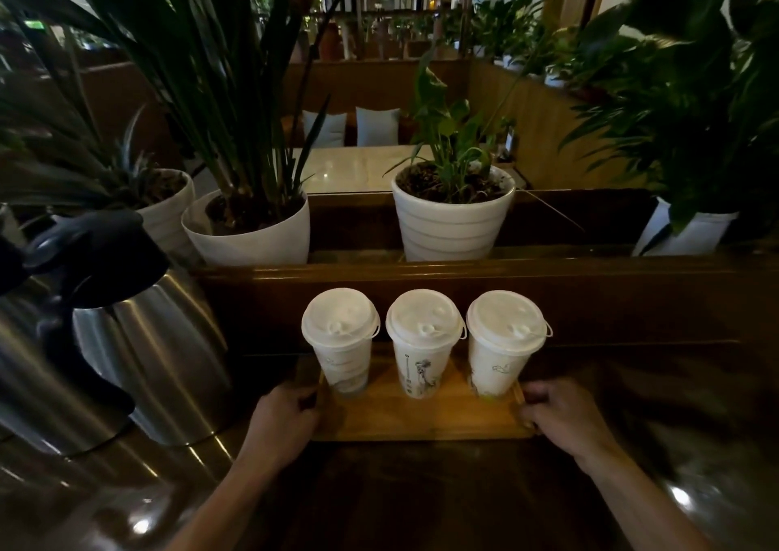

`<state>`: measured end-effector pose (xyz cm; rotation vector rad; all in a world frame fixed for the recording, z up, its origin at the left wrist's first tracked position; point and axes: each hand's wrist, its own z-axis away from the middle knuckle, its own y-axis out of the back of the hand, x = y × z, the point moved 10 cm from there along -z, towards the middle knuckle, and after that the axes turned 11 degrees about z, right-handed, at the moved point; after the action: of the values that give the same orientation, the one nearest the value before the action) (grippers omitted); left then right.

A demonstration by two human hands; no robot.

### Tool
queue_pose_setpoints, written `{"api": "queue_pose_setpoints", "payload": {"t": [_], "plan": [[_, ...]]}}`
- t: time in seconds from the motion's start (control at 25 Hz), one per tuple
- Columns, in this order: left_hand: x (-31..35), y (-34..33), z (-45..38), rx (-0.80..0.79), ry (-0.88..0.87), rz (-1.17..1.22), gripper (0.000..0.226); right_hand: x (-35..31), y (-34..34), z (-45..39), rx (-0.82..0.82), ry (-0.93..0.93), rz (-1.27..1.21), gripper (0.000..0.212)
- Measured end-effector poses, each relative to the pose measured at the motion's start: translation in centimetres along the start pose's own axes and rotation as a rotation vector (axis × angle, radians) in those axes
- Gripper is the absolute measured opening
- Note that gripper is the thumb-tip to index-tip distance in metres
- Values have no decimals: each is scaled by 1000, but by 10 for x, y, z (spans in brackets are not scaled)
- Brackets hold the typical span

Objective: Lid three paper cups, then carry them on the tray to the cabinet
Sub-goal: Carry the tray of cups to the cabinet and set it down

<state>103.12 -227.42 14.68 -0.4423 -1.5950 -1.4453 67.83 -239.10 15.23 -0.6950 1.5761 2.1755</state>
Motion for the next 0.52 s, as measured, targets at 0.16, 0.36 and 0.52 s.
{"api": "queue_pose_setpoints", "payload": {"t": [0.16,0.36,0.52], "plan": [[-2,-2,0,-19,-5,8,48,-1,1,-1,-2,-9,16,37],[0,-1,-4,-13,-33,-23,56,-1,1,0,-6,-5,64,30],[0,-4,-5,-45,-40,-75,44,-5,2,1,-5,19,112,25]]}}
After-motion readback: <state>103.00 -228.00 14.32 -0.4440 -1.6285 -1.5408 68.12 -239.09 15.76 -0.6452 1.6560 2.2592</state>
